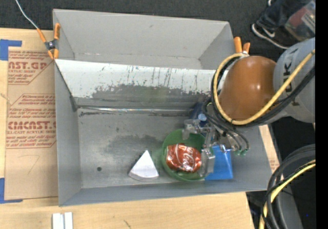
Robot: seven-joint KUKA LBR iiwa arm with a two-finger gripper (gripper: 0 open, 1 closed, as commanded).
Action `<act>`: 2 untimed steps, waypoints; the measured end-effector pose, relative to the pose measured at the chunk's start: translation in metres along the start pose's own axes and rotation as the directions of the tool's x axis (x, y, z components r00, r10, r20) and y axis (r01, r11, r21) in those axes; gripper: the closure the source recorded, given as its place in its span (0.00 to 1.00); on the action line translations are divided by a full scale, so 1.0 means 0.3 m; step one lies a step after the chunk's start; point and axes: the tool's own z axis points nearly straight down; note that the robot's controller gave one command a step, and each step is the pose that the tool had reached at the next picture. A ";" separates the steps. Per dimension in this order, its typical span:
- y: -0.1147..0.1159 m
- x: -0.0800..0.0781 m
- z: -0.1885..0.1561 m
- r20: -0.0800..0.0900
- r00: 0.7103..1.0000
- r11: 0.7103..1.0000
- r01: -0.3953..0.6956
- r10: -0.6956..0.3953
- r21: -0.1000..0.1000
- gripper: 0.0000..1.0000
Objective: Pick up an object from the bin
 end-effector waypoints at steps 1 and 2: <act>-0.023 0.028 0.145 0.000 0.959 0.959 0.284 -0.284 0.000 0.00; -0.020 -0.044 0.292 0.005 0.928 0.928 0.372 -0.372 0.005 1.00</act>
Offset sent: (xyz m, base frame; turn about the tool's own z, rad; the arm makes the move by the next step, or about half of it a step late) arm 0.0107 -0.0032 -0.0932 -0.3841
